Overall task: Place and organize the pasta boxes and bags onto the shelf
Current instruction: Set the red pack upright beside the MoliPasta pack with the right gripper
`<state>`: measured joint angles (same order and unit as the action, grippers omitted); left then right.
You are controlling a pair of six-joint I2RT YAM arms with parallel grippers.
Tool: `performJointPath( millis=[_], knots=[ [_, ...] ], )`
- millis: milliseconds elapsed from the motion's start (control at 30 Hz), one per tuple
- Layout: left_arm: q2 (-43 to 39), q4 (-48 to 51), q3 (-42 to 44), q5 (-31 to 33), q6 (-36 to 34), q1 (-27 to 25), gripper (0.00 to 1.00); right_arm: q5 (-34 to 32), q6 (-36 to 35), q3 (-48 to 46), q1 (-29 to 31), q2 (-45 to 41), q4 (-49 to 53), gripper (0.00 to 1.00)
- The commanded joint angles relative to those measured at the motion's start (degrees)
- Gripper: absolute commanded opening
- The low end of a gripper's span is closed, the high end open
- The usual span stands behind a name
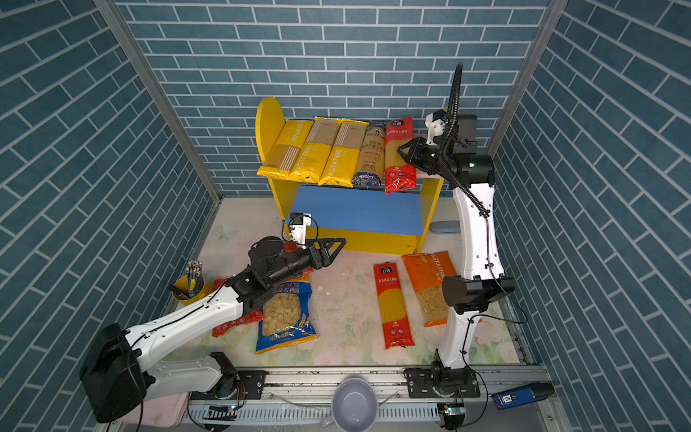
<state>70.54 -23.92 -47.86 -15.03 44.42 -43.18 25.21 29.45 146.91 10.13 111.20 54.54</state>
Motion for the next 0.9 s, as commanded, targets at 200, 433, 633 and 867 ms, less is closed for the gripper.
performJointPath(
  millis=[200, 433, 633, 867],
  knots=[
    [-0.63, -2.13, 1.32, -0.34, 0.30, -0.37, 0.76, -9.83, -4.50, -7.21, 1.76, -9.25, 1.44, 0.52],
    [-0.68, -2.62, 1.38, -0.85, -0.69, -0.85, 0.76, -13.11, -1.92, -22.49, 1.82, -19.93, 0.91, 0.68],
    [-0.40, -2.16, 1.71, -0.71, -1.37, -0.94, 0.76, -6.87, 10.01, -45.54, 2.17, -33.99, -13.60, 0.81],
    [0.78, -3.02, 1.43, -0.73, -1.39, -1.55, 0.75, -3.12, 25.69, -64.44, 3.54, -43.88, -36.93, 0.85]
  ],
)
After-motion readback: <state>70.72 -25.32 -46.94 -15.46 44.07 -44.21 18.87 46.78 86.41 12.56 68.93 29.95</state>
